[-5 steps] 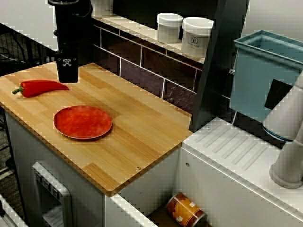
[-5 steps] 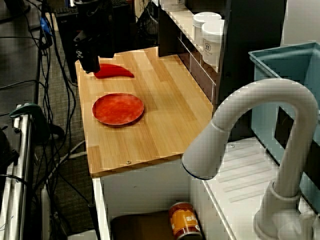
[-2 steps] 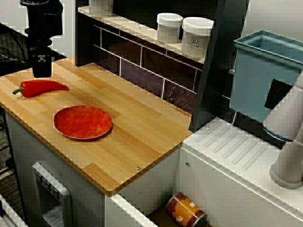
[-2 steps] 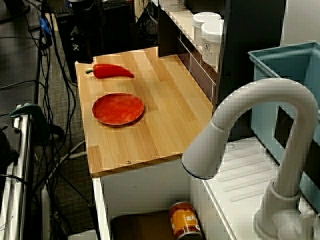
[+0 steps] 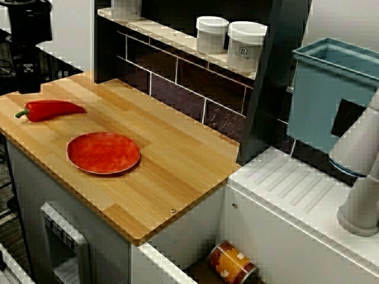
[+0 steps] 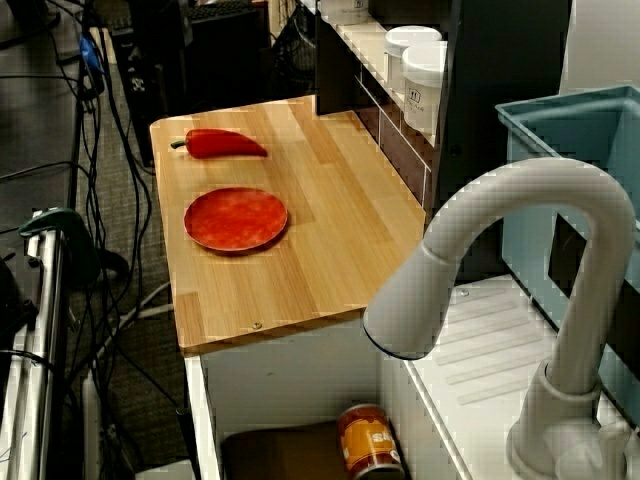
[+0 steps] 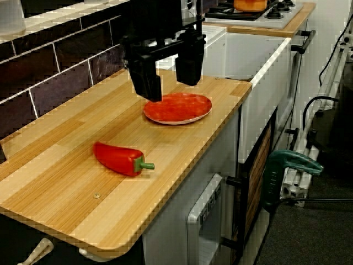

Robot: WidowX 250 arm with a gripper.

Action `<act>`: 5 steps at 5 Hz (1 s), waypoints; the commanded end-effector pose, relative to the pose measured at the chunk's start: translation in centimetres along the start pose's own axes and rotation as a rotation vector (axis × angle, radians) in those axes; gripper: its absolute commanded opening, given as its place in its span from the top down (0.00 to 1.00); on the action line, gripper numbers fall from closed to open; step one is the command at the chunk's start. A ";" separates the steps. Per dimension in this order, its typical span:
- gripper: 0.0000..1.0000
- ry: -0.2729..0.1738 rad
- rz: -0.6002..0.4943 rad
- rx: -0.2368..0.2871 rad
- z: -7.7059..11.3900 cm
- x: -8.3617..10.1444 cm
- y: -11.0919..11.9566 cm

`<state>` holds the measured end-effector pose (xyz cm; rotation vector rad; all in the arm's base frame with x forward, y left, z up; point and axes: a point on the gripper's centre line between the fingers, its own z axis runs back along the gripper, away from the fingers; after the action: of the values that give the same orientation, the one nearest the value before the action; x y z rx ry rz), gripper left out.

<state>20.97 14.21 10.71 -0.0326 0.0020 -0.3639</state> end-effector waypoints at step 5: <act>0.00 -0.022 0.283 0.109 -5.4 2.0 5.1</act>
<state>25.08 17.72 4.37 0.0498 -0.0075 -0.0877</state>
